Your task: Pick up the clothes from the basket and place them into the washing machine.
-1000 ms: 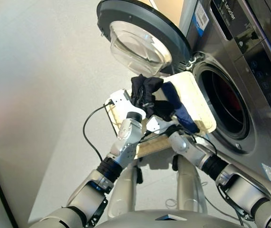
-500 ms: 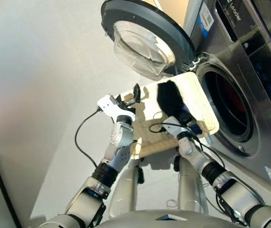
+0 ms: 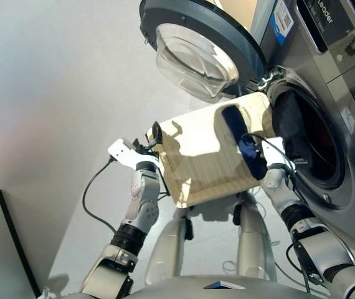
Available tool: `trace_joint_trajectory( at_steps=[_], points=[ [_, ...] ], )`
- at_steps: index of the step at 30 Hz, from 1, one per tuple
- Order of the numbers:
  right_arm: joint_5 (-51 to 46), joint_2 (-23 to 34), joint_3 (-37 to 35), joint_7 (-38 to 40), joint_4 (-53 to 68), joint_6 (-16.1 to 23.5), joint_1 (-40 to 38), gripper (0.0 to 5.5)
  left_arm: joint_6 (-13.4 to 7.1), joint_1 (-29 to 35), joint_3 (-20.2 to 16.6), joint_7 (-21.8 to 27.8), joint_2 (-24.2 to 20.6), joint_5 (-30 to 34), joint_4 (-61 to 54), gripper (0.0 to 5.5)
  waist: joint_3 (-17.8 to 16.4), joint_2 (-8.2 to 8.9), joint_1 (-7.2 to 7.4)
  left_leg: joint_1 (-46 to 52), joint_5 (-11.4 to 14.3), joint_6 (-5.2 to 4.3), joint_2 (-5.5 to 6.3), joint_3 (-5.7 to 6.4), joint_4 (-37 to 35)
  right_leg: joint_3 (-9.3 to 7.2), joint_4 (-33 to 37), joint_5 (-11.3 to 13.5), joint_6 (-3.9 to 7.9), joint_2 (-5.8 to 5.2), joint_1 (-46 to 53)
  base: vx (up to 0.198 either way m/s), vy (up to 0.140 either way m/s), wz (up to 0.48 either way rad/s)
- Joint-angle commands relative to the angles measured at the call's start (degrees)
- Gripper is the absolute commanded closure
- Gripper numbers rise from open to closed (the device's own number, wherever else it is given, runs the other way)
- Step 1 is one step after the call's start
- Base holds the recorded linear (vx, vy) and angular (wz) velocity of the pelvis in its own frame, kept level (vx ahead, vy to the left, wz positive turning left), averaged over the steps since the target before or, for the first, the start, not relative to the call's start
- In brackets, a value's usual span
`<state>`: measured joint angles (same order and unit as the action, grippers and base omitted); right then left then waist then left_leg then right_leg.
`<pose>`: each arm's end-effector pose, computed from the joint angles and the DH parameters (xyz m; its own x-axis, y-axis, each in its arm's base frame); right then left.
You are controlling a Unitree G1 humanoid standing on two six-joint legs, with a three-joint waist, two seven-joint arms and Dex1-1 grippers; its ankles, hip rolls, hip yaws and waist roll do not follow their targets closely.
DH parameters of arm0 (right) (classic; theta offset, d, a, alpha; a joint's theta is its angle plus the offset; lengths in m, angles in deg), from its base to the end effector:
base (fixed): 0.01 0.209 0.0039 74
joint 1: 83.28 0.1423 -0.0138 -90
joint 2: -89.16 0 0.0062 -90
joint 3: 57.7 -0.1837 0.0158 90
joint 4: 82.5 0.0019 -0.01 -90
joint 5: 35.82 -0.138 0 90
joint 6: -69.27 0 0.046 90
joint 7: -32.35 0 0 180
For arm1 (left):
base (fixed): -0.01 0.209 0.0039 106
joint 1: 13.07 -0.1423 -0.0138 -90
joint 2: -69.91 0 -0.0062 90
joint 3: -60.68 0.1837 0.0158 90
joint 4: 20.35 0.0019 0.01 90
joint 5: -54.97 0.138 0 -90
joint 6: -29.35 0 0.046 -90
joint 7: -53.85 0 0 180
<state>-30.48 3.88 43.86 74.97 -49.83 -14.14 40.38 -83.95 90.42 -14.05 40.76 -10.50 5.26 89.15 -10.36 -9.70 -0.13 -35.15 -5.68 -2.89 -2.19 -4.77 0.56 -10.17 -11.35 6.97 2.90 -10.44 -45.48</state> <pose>0.2913 -0.2144 0.0262 0.8050 -0.5823 0.1135 0.5253 0.6106 -0.5927 0.2406 0.1264 0.0390 0.9875 0.1566 0.0174 -0.1073 0.7494 -0.6534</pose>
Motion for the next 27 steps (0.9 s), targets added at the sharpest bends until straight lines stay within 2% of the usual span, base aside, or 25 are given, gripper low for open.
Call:
trace_joint_trajectory(
  at_steps=[1, 5, 7, 14, 15, 16, 17, 22, 25, 27],
  points=[
    [-2.60, 4.98, -2.76, 4.98, -2.33, 0.01, 9.93, 5.50, -1.99, 1.42, -2.04, 0.01, -5.30, 4.20, -1.83, 0.00, -1.69, 1.34, -0.69, -2.02, 3.66, 2.32, 3.68, 1.02, 1.74, 0.07, 5.30, 1.77, 3.16, 3.17, 1.29, 0.000, 0.000, 0.000],
    [-4.66, 11.97, -1.50, 3.75, -8.84, -0.60, 19.15, 5.50, -1.64, 1.23, -1.66, 1.05, -7.61, 4.81, -2.60, 0.00, -2.55, 1.44, -1.13, -6.60, 4.92, 2.53, 3.66, 0.92, 5.74, 0.77, 1.27, 1.03, 2.79, 2.74, -3.55, -0.013, 0.001, 0.011],
    [-9.98, 14.56, -1.50, 1.92, -12.49, 0.22, 25.09, 5.50, -1.48, 1.22, -1.07, 1.03, -8.22, 4.72, -2.93, 0.00, -2.93, 1.55, -1.47, -8.43, 5.36, 2.62, 3.51, 1.11, 6.89, 0.98, 0.12, 0.71, 2.72, 2.65, -5.31, 0.000, 0.000, 0.000],
    [-11.52, 18.46, 2.58, 1.34, -12.86, 1.12, 31.12, 5.50, -0.61, 0.71, -0.75, 0.88, -8.47, 4.72, -2.17, 0.00, -4.25, 2.68, -0.83, -8.98, 5.19, 2.22, 2.73, 1.18, 6.95, 0.86, -0.18, 0.72, 2.63, 2.97, -5.95, 0.000, 0.000, 0.000],
    [-11.56, 18.85, 2.80, 1.06, -12.85, 1.05, 31.47, 4.46, -0.58, 0.79, -0.78, 0.91, -8.41, 4.55, -1.94, 0.00, -4.23, 2.94, -0.60, -8.79, 5.14, 2.12, 2.71, 1.08, 6.70, 0.74, 0.15, 0.77, 2.64, 3.03, -5.74, 0.000, 0.000, 0.000],
    [-11.22, 18.85, 3.28, 1.06, -13.14, 0.78, 31.88, 2.76, -0.52, 0.98, -0.75, 0.83, -8.32, 4.50, -1.57, 0.00, -4.19, 3.11, -0.49, -8.59, 5.09, 2.06, 2.70, 1.02, 6.46, 0.62, 0.37, 0.85, 2.62, 3.14, -5.60, 0.000, 0.000, 0.000],
    [-10.98, 18.69, 3.49, 0.93, -13.48, 0.62, 32.08, 0.00, -0.48, 1.13, -0.78, 0.82, -8.31, 4.54, -1.26, 0.00, -4.07, 3.23, -0.36, -8.41, 5.05, 2.00, 2.72, 1.01, 6.27, 0.55, 0.60, 0.88, 2.61, 3.23, -5.40, 0.000, 0.000, 0.000],
    [-12.12, 16.90, 3.74, -2.20, -11.24, 2.33, 29.37, 0.00, -0.31, 1.35, -1.40, 1.08, -7.90, 4.16, 0.28, 0.00, -3.34, 4.12, 0.21, -6.45, 4.49, 1.55, 2.50, 1.14, 4.29, 0.04, 3.02, 1.46, 2.82, 3.68, -3.30, 0.000, 0.000, 0.000],
    [-16.19, 14.83, 3.44, -8.39, -3.11, 6.08, 22.21, 0.00, -0.21, 1.19, -2.61, 1.10, -7.62, 4.88, 1.28, 0.00, -3.27, 5.21, 0.97, -4.87, 3.99, 1.27, 2.22, 1.39, 3.22, -0.30, 4.14, 1.82, 2.94, 3.98, -1.49, 0.006, -0.017, -0.013],
    [-19.72, 13.58, 1.97, -11.22, -1.97, 7.74, 18.35, 0.00, -0.02, 0.72, -2.97, 1.56, -7.43, 4.93, 1.97, 0.00, -2.96, 5.73, 1.06, -3.76, 3.75, 1.13, 2.19, 1.56, 2.64, -0.63, 4.64, 1.80, 2.99, 4.02, -0.30, 0.000, 0.000, 0.000]
  ],
)
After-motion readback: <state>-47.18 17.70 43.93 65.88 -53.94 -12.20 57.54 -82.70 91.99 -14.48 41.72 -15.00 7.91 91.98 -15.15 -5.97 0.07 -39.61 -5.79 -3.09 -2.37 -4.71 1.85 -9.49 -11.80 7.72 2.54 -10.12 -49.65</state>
